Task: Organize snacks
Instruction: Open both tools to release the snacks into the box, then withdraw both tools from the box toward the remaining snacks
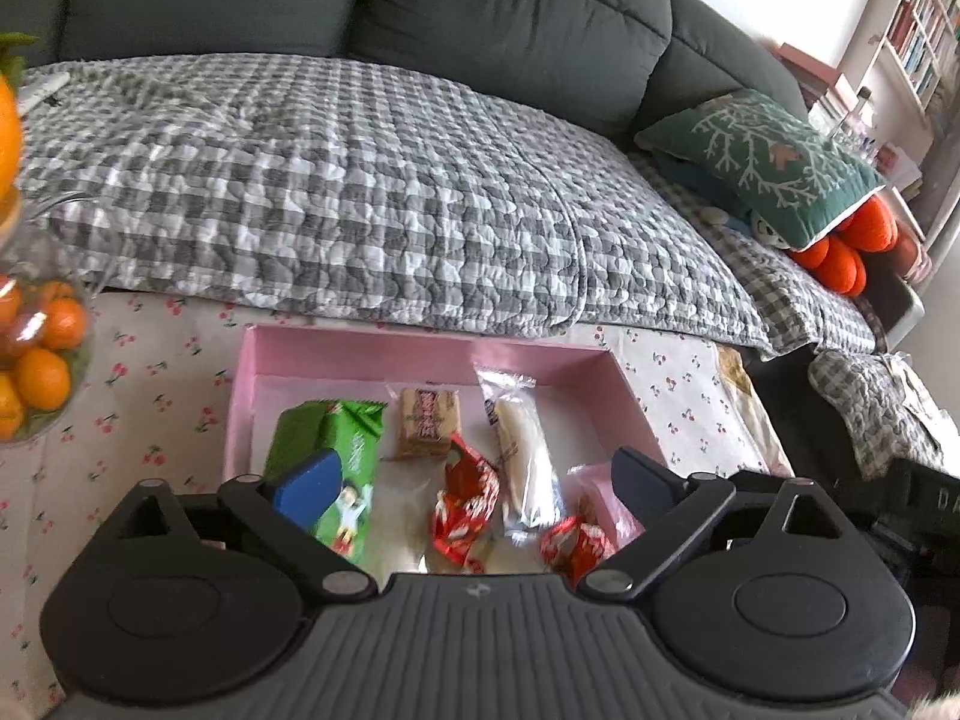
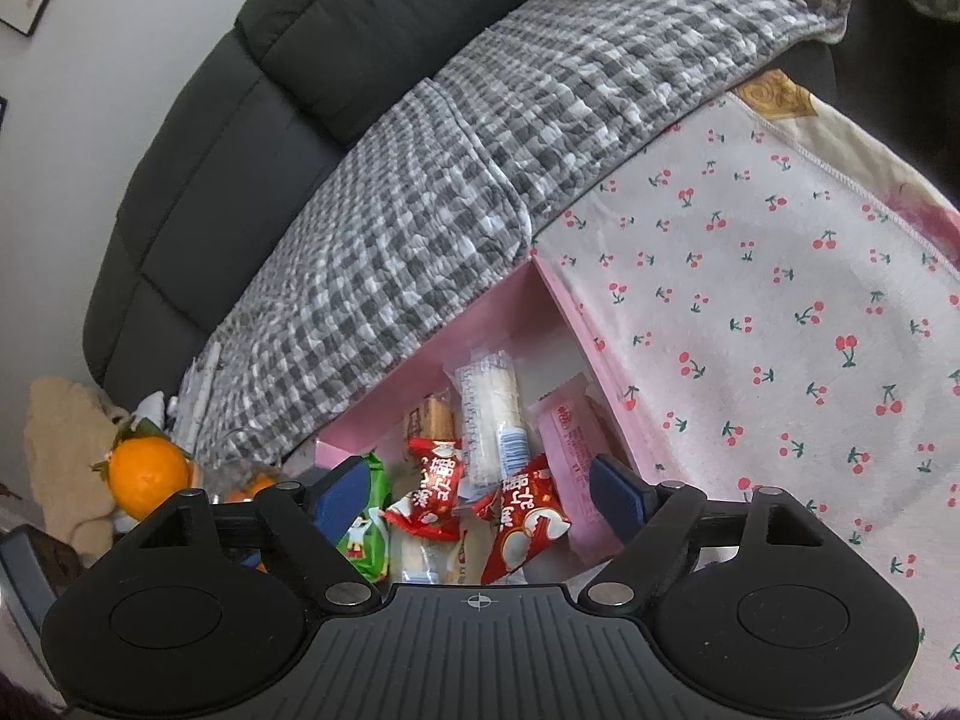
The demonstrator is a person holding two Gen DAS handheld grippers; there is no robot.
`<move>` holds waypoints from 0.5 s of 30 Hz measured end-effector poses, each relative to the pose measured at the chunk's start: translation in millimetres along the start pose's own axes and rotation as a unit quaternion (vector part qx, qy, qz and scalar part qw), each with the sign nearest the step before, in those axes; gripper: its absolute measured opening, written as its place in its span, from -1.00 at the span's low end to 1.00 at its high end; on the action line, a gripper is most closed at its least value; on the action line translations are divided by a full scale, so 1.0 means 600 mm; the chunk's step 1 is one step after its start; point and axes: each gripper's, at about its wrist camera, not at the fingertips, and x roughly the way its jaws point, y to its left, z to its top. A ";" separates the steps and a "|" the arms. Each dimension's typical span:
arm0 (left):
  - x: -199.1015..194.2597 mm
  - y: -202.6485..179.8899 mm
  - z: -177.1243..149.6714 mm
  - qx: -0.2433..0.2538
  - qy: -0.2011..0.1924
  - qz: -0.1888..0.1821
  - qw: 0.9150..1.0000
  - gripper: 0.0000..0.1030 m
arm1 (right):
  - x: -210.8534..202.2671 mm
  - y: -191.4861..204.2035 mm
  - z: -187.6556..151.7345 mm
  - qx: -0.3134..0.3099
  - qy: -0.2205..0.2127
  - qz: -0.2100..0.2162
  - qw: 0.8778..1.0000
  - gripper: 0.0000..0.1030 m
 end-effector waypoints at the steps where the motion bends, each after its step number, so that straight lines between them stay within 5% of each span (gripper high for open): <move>1: -0.006 0.000 -0.003 0.001 0.000 0.004 1.000 0.90 | -0.004 0.001 0.000 -0.002 -0.001 0.000 1.000 0.63; 15: -0.083 -0.008 -0.060 0.021 0.010 0.060 0.998 0.99 | -0.048 0.033 -0.045 -0.085 0.008 -0.014 0.996 0.65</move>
